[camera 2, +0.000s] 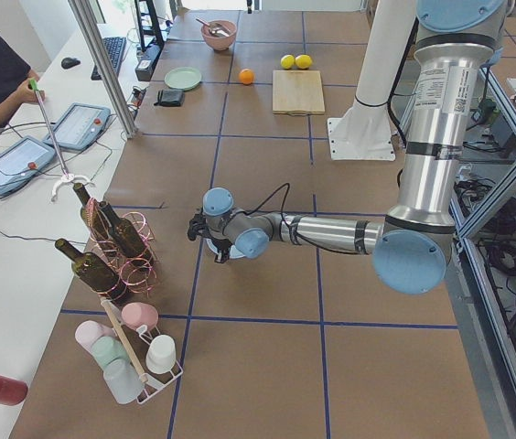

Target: Pick orange to plate

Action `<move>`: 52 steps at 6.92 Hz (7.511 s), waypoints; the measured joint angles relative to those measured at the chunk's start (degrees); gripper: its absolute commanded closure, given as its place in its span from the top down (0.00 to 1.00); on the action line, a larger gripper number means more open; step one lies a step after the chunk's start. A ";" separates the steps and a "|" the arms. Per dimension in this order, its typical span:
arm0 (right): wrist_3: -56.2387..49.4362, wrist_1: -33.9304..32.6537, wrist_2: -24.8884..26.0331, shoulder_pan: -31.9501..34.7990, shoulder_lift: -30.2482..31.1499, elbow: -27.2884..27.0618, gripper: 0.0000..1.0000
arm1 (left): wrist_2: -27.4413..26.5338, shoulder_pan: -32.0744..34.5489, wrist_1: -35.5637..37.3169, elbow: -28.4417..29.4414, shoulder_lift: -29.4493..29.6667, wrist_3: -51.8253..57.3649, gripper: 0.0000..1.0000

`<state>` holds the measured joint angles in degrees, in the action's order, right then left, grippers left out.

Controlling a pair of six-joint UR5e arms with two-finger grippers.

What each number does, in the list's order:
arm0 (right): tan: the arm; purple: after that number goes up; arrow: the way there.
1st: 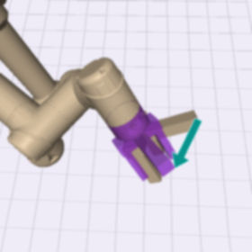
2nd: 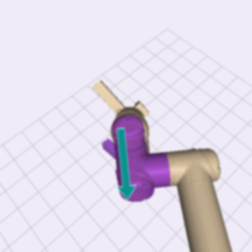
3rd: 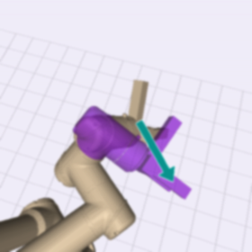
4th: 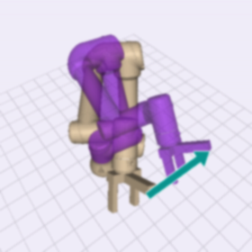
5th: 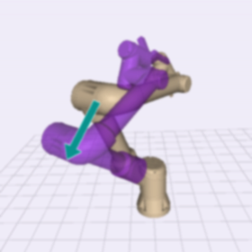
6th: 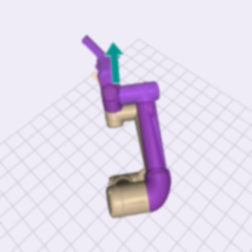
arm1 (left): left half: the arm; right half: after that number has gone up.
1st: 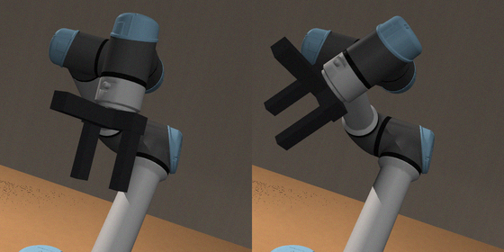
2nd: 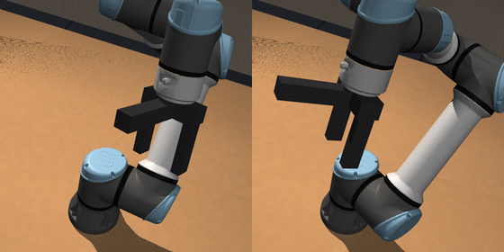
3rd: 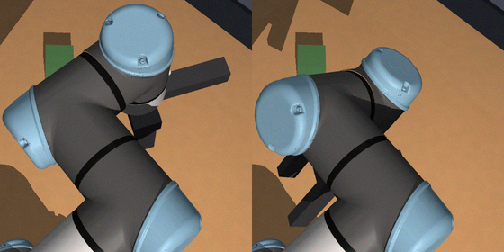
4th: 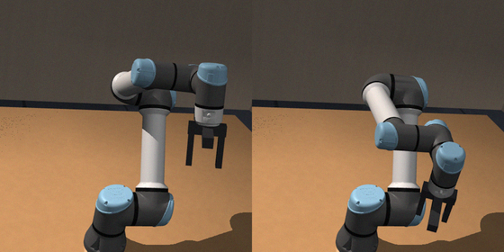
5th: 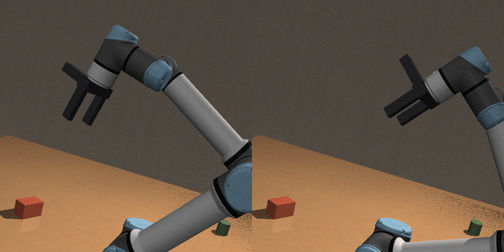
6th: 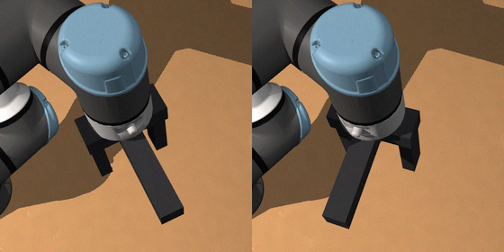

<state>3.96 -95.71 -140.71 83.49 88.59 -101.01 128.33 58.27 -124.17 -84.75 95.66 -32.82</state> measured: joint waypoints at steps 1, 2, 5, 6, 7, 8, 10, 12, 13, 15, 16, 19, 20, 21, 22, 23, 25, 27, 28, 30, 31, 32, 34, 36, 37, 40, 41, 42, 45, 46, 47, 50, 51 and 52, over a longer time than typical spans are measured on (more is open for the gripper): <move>0.00 0.00 -0.14 0.00 0.03 -0.06 1.00 | 3.10 -0.01 0.02 -2.84 0.75 -2.37 0.00; 0.00 0.00 -0.46 0.00 0.06 -0.11 1.00 | 7.86 -0.01 0.08 -5.14 3.01 -7.76 0.00; 0.02 0.00 -1.18 -0.23 0.01 -0.14 1.00 | 6.89 -12.83 -0.07 -5.68 18.41 -33.83 0.00; 0.08 0.00 -1.27 -0.98 -0.06 -0.12 1.00 | 1.94 -18.14 -0.11 -3.58 23.20 -39.43 0.00; 0.16 0.00 -1.28 -1.99 -0.14 -0.19 1.00 | -1.65 -21.04 -0.08 -0.45 27.05 -42.18 0.00; 0.22 0.02 -1.33 -2.56 -0.21 -0.47 1.00 | -4.33 -22.70 -0.11 1.93 29.40 -43.30 0.00; 0.26 0.08 -1.40 -3.13 -0.32 -1.12 1.00 | -7.68 -24.11 -0.27 3.52 30.53 -43.68 0.76; 3.21 0.73 -1.33 -5.65 -0.88 -2.04 1.00 | -8.43 -24.26 -1.45 2.96 30.37 -43.65 0.95; 10.59 4.60 -0.93 -9.19 -1.35 -2.80 1.00 | -8.50 -24.01 -2.68 1.60 30.14 -44.38 0.95; 33.75 20.33 7.52 -21.60 -2.11 -2.86 1.00 | -8.53 -23.79 -3.47 -0.60 30.00 -47.00 0.98; 43.93 25.93 13.54 -27.63 -3.38 -2.34 1.00 | -8.55 -23.78 -3.52 -1.20 29.97 -47.78 0.98; 52.89 29.86 23.77 -34.35 -5.13 -0.66 1.00 | -8.99 -23.85 -3.57 -1.52 29.94 -48.35 0.99; 53.02 30.07 24.89 -35.13 -5.40 0.30 1.00 | -9.16 -23.88 -3.55 -1.54 29.91 -48.50 0.99; 53.06 30.15 25.35 -35.81 -6.00 1.37 1.00 | -9.27 -23.89 -3.54 -1.55 29.90 -48.59 0.99; 53.15 30.16 25.51 -36.45 -7.00 2.42 1.00 | -9.30 -23.90 -3.55 -1.58 29.90 -48.66 0.99; 53.15 30.17 25.56 -36.83 -7.61 3.50 1.00 | -9.34 -23.82 -3.58 -2.35 29.30 -48.68 0.99; 52.90 30.22 25.57 -37.13 -8.02 4.90 1.00 | -9.06 -21.22 -3.52 -9.32 23.30 -47.90 0.99; 52.85 30.19 25.58 -37.36 -8.57 5.89 0.79 | -8.54 -17.46 -3.46 -14.92 17.09 -43.00 0.99; 52.88 30.21 25.58 -37.44 -9.05 6.58 0.77 | -8.21 -16.05 -3.47 -16.63 14.45 -40.74 0.99; 52.99 30.23 25.59 -37.51 -9.30 6.98 0.06 | -5.23 -12.53 -3.48 -19.81 9.36 -36.46 0.99; 53.26 30.20 25.43 -37.64 -9.58 6.68 0.04 | -3.34 -10.20 -3.51 -21.22 6.29 -32.88 0.99; 54.49 29.90 25.20 -37.67 -11.38 5.73 0.04 | -1.51 -7.39 -3.52 -22.28 2.92 -28.00 0.99; 65.50 28.75 25.40 -40.44 -19.16 5.10 0.04 | 0.54 -1.99 -3.47 -22.85 -3.94 -14.96 0.99; 76.78 27.16 29.35 -46.94 -27.19 5.48 0.04 | 0.84 2.70 -3.20 -21.49 -8.99 -0.20 1.00; 79.87 25.11 31.63 -49.67 -31.46 6.52 0.05 | 0.85 3.85 -3.04 -20.99 -9.42 2.40 1.00; 83.49 23.08 37.36 -54.59 -40.86 15.06 0.09 | 0.72 4.43 -1.47 -20.72 -9.19 2.88 1.00; 83.52 23.04 38.05 -55.41 -41.92 17.24 0.15 | 0.60 4.47 -1.38 -20.69 -9.26 2.84 1.00; 83.46 23.03 38.45 -55.98 -42.31 18.65 0.33 | 0.61 4.47 -1.37 -20.70 -9.34 2.79 1.00; 83.39 22.01 38.46 -56.68 -42.48 19.12 1.00 | 0.76 4.48 -1.42 -20.72 -9.36 2.76 1.00; 83.12 21.32 37.87 -56.38 -42.40 18.31 1.00 | 0.80 4.48 -1.42 -20.71 -9.35 2.76 1.00; 82.92 19.90 35.93 -55.08 -41.64 15.52 1.00 | 0.82 4.51 -1.43 -20.75 -9.39 2.76 1.00; 74.06 11.09 22.12 -41.42 -28.55 -5.17 1.00 | 0.89 5.86 -1.10 -20.63 -9.73 4.10 1.00; 64.61 10.02 17.69 -35.09 -21.17 -9.27 1.00 | 0.93 7.26 0.27 -20.42 -9.72 6.82 1.00; 51.93 9.60 15.08 -28.97 -13.70 -11.09 1.00 | 0.95 9.61 3.43 -20.33 -9.59 11.72 1.00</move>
<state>55.88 -86.11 -125.63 54.53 74.90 -112.11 129.27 67.88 -120.74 -105.08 86.07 -21.11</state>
